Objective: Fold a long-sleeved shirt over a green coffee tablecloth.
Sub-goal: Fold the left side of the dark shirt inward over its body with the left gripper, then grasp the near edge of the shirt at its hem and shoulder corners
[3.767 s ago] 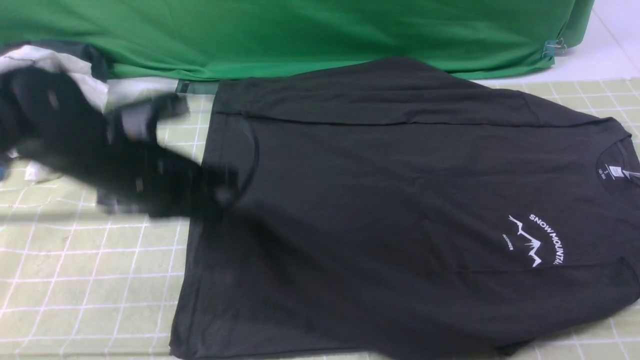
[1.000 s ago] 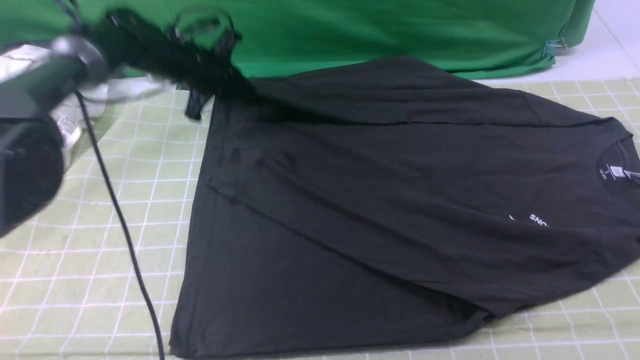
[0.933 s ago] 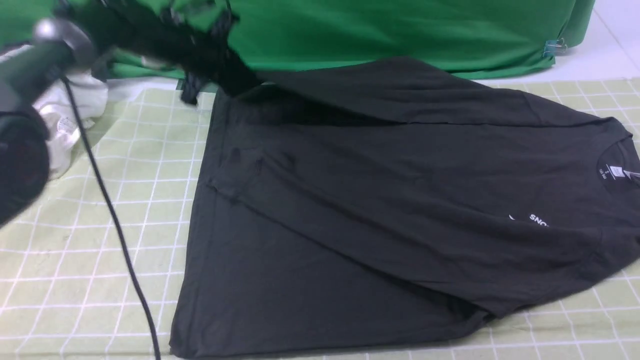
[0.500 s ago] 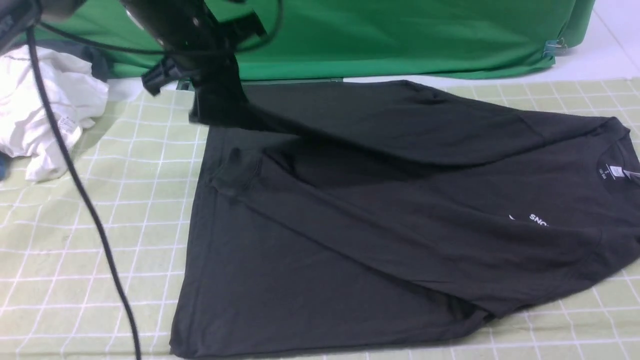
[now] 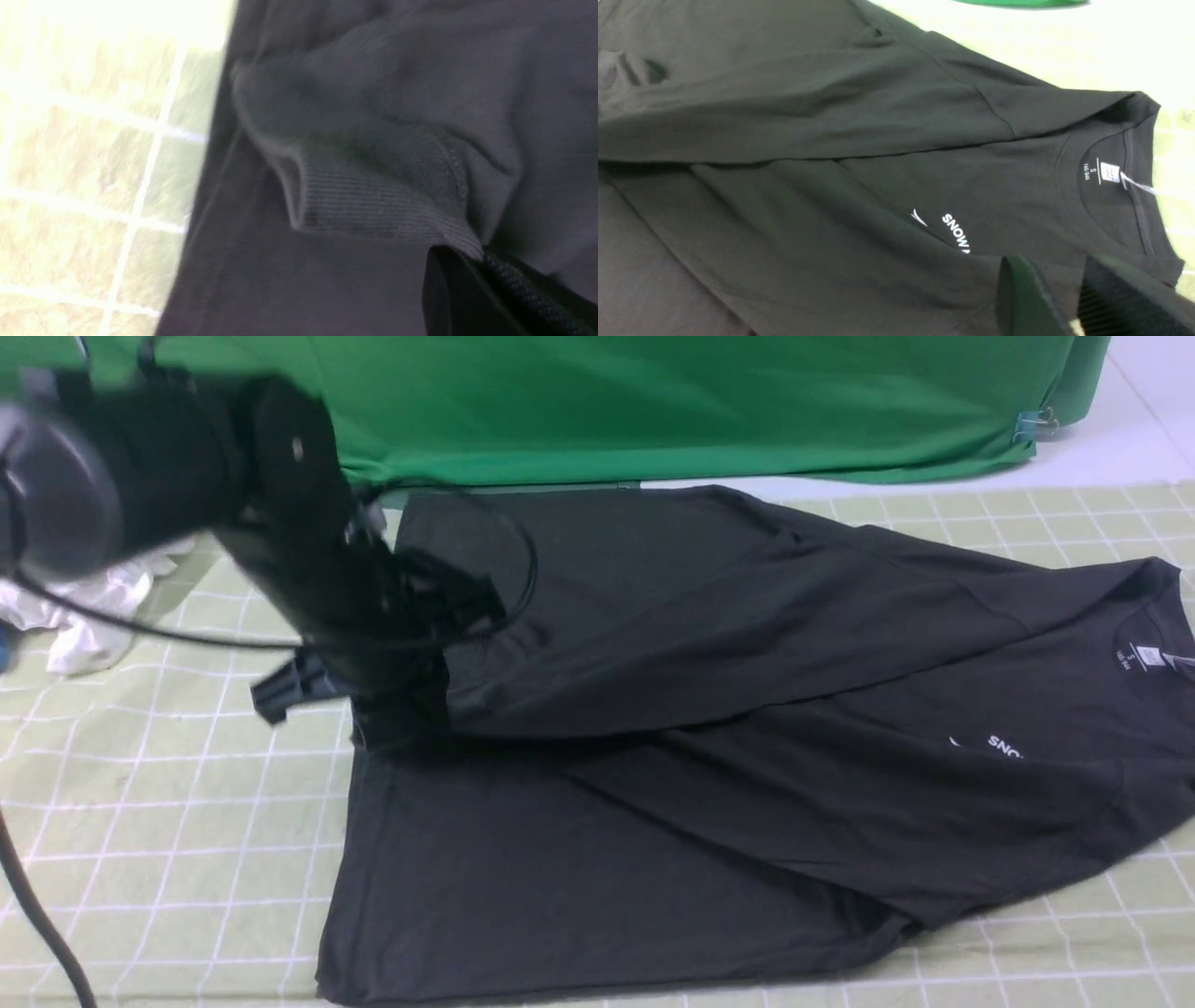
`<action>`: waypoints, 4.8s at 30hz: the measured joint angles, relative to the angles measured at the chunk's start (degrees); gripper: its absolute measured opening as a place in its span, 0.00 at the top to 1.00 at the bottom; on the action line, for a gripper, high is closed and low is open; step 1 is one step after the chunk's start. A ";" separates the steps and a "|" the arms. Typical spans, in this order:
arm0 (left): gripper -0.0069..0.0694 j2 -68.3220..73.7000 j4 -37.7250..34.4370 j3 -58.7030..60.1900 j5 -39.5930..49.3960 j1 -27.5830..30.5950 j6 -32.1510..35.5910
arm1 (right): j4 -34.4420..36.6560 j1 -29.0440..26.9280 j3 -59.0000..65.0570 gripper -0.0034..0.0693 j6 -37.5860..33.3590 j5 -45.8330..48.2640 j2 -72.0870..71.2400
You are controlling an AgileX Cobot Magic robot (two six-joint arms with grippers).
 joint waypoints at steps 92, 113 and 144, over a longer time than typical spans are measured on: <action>0.41 -8.24 -1.16 24.29 2.75 0.54 15.07 | 0.14 0.00 0.00 0.63 0.00 0.17 0.00; 0.81 -8.42 -5.88 26.49 -4.13 0.54 20.72 | 0.84 1.51 0.00 0.62 -0.52 3.47 1.31; 0.88 -16.05 -5.58 26.53 -2.29 0.54 30.25 | -26.10 35.96 -8.19 0.55 4.76 0.87 55.28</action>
